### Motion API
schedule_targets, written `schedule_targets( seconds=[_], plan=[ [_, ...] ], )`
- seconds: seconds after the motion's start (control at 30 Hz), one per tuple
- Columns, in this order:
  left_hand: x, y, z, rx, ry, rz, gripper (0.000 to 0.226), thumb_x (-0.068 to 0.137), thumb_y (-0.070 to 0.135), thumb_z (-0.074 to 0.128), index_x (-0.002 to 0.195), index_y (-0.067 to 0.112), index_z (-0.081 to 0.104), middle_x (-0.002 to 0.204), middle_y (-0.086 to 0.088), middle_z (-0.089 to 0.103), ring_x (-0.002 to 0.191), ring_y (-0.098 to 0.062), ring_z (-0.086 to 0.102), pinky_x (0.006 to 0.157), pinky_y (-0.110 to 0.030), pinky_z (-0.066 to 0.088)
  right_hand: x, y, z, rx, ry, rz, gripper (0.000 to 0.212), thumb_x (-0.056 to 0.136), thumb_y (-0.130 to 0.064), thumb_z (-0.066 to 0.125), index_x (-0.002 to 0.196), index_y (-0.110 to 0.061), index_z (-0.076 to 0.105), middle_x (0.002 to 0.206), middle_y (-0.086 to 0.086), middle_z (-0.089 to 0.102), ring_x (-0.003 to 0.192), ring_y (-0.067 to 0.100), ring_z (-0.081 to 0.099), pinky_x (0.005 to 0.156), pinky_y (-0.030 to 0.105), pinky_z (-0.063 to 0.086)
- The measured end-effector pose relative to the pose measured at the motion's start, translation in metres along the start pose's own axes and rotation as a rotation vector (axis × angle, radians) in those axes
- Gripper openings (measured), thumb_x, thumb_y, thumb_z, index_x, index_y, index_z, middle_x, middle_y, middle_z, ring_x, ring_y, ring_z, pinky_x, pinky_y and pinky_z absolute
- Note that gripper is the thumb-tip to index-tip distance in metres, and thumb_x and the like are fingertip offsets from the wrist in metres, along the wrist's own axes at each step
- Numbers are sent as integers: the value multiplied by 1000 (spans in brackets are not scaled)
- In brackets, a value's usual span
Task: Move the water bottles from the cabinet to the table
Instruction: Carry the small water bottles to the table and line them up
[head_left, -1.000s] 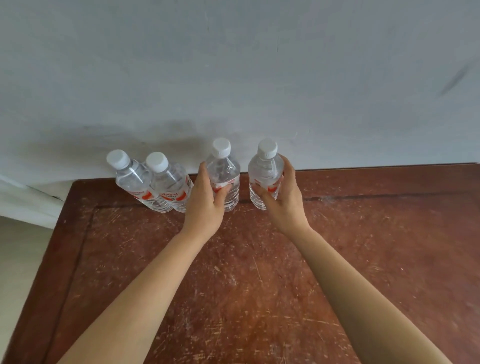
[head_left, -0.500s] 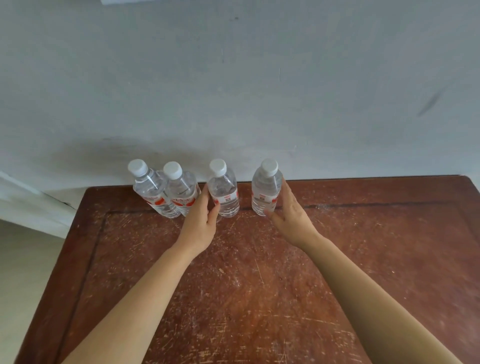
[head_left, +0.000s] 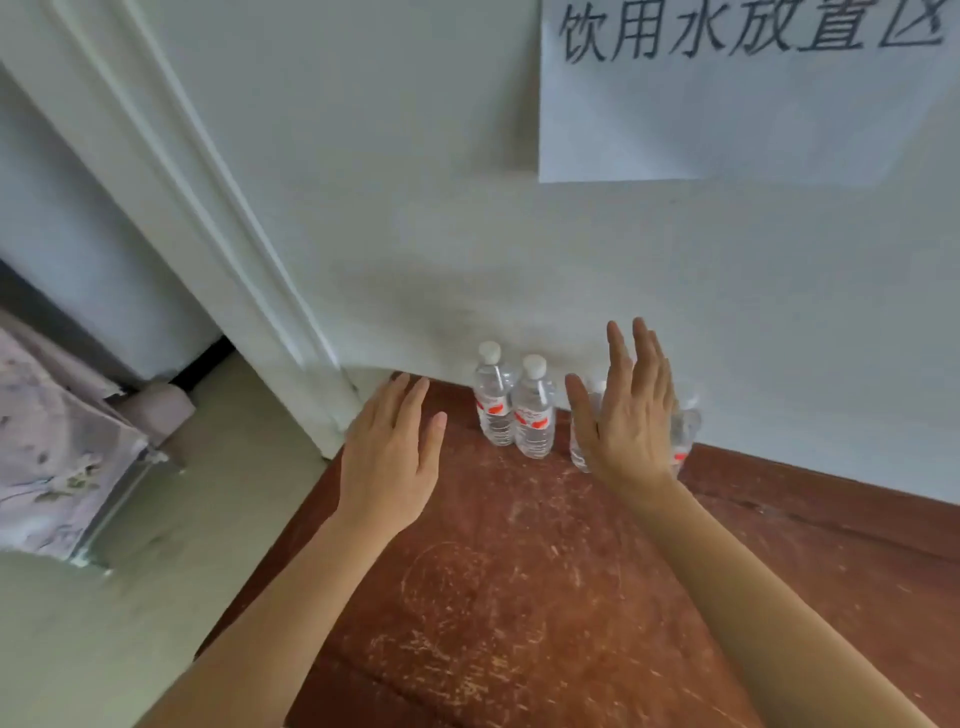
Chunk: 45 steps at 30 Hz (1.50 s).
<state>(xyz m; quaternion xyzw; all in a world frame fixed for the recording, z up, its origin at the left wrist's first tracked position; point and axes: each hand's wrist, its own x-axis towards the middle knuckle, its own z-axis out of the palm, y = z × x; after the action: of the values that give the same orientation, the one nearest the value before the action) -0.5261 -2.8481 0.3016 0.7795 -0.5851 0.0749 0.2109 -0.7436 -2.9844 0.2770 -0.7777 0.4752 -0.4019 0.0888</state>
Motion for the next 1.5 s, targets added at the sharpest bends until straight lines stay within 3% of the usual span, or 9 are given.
schedule_targets(
  seconds=[0.13, 0.4, 0.47, 0.6, 0.67, 0.87, 1.0, 1.27, 1.5],
  plan=[
    [-44, -61, -85, 203, 130, -151, 55, 105, 44, 33, 145, 10, 48, 154, -20, 40, 147, -38, 29, 114, -62, 32, 1, -104, 22, 28, -107, -226, 65, 106, -54, 34, 159, -17, 29, 166, 18, 22, 153, 40, 20, 122, 62, 17],
    [-225, -197, -286, 466, 446, -513, 56, 103, 47, 31, 147, 15, 45, 158, -20, 34, 149, -38, 24, 116, -62, 25, -56, -370, 34, 236, -130, -673, 62, 106, -53, 36, 155, -15, 38, 163, 18, 30, 151, 41, 26, 122, 63, 18],
    [-314, -236, -342, 551, 501, -640, 58, 104, 48, 31, 147, 13, 45, 158, -22, 33, 149, -39, 24, 117, -62, 24, -103, -462, 37, 321, -95, -786, 61, 106, -54, 36, 152, -14, 44, 161, 19, 35, 149, 41, 31, 121, 63, 18],
    [-438, -279, -413, 681, 525, -772, 59, 104, 47, 33, 147, 9, 46, 158, -24, 31, 150, -40, 22, 117, -63, 23, -183, -579, 52, 414, -123, -914, 60, 105, -54, 36, 151, -15, 44, 160, 17, 36, 147, 41, 33, 121, 60, 17],
    [-509, -297, -445, 732, 528, -889, 62, 104, 49, 29, 150, 9, 42, 160, -23, 27, 151, -39, 18, 118, -63, 21, -246, -649, 58, 480, -197, -985, 61, 105, -55, 34, 152, -17, 43, 162, 16, 34, 149, 40, 31, 122, 60, 15],
    [-680, -329, -511, 862, 547, -1197, 69, 101, 56, 30, 154, 13, 34, 163, -22, 20, 153, -39, 13, 119, -61, 17, -428, -811, 59, 693, -316, -1280, 60, 105, -53, 38, 154, -17, 42, 165, 15, 28, 149, 39, 31, 121, 61, 19],
    [-758, -352, -536, 910, 553, -1373, 73, 98, 59, 34, 157, 17, 26, 166, -18, 14, 153, -37, 10, 120, -59, 15, -516, -891, 76, 774, -401, -1423, 65, 103, -50, 44, 158, -17, 35, 168, 17, 17, 153, 40, 21, 123, 61, 14],
    [-837, -447, -609, 1084, 619, -1565, 68, 102, 56, 32, 157, 17, 25, 166, -17, 14, 154, -37, 9, 119, -62, 17, -620, -1071, 120, 1041, -508, -1504, 67, 103, -50, 46, 159, -15, 31, 166, 21, 18, 152, 41, 21, 123, 62, 15],
    [-902, -507, -661, 1167, 598, -1772, 66, 102, 56, 31, 157, 21, 22, 167, -14, 10, 155, -33, 5, 121, -58, 11, -709, -1228, 135, 1190, -630, -1700, 69, 104, -54, 40, 159, -14, 30, 167, 22, 16, 152, 41, 21, 120, 64, 19]
  ],
)
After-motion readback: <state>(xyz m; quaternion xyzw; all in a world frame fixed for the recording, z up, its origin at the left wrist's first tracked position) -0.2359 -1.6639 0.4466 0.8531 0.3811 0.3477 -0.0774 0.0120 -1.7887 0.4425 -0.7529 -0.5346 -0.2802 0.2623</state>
